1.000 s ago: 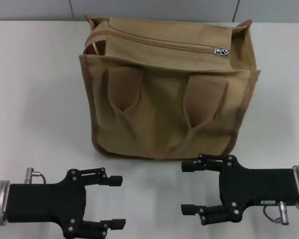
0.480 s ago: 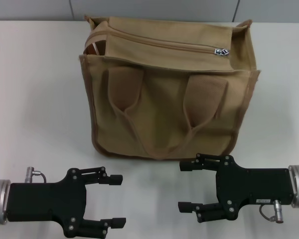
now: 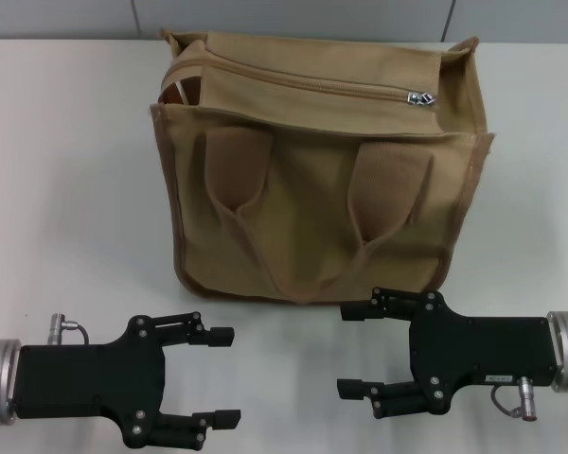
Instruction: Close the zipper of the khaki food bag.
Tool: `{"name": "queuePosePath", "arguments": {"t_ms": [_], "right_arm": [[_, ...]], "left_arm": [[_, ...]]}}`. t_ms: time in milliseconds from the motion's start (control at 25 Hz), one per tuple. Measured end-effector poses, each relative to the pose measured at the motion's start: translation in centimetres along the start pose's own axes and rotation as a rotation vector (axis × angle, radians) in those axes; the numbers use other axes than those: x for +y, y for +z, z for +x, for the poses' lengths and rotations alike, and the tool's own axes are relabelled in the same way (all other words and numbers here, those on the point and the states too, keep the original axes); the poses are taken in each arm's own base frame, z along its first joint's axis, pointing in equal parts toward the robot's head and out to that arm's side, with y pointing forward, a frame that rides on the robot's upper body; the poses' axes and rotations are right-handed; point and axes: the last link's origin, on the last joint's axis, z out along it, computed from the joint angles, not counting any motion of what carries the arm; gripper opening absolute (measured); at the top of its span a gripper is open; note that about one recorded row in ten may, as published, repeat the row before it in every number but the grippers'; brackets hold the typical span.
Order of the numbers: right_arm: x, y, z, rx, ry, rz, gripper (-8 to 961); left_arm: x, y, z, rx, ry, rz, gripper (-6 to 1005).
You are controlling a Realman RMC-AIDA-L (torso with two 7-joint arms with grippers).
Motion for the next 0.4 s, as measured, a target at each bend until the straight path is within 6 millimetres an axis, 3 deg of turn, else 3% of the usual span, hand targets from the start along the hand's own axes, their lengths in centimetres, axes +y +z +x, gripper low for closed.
{"name": "queuePosePath", "arguments": {"t_ms": [400], "right_arm": [[-0.07, 0.12, -0.11, -0.008, 0.001, 0.003, 818]], "left_arm": [[0.00, 0.04, -0.02, 0.003, 0.007, 0.003, 800]]}}
